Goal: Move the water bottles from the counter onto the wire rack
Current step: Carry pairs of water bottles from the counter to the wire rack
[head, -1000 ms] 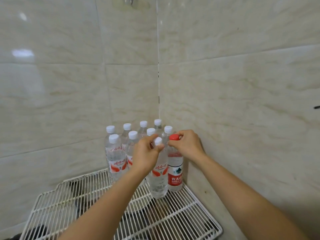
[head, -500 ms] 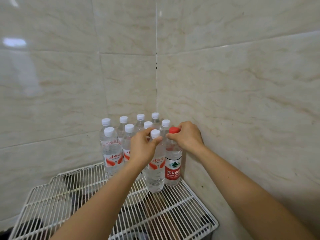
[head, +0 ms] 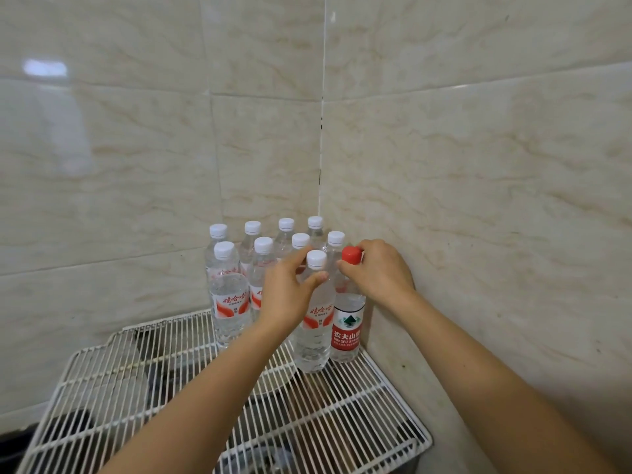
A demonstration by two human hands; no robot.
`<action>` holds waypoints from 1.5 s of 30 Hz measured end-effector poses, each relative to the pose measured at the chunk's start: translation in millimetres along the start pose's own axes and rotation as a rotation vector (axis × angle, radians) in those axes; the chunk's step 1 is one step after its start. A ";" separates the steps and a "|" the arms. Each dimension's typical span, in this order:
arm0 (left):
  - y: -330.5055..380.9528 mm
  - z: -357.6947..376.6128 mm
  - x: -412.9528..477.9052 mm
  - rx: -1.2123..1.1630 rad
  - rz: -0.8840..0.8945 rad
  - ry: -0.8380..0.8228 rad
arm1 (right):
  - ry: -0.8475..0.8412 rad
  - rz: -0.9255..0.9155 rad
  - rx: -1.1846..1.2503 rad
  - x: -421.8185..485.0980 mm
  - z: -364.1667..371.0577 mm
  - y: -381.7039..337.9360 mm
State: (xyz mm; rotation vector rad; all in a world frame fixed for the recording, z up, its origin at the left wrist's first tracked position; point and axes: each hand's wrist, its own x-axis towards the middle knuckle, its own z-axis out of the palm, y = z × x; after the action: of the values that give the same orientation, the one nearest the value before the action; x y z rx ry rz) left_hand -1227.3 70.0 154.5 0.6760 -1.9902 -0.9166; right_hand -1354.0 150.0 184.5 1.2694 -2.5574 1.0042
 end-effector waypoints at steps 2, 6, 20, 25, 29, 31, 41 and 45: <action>-3.7 -0.7 -5.3 0.014 0.011 -0.010 | 0.057 -0.064 -0.072 -1.3 -2.5 -0.9; -12.2 -8.0 -13.4 0.057 -0.036 -0.003 | 0.171 -0.226 -0.063 -10.8 -4.6 -12.6; -89.2 -220.2 -136.6 0.385 -0.298 0.238 | -0.153 -0.702 0.194 -110.3 123.6 -172.5; -116.1 -348.0 -239.0 0.535 -0.434 0.329 | -0.325 -0.786 0.196 -202.9 186.0 -281.3; -138.1 -447.7 -335.4 0.634 -0.578 0.371 | -0.498 -0.819 0.148 -298.4 233.7 -365.4; -148.5 -491.3 -381.1 0.674 -0.672 0.382 | -0.559 -0.856 0.147 -344.2 254.1 -405.4; -179.6 -662.3 -550.4 0.762 -0.958 0.522 | -0.766 -1.076 0.105 -511.9 327.3 -576.5; -199.1 -719.7 -588.7 0.772 -1.034 0.576 | -0.818 -1.146 0.109 -552.4 357.8 -638.8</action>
State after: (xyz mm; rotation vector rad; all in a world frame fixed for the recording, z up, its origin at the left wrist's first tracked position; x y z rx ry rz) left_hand -288.7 123.7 12.3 2.2350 -1.3423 -0.3287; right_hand -458.7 27.3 27.1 3.0322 -1.4524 0.3638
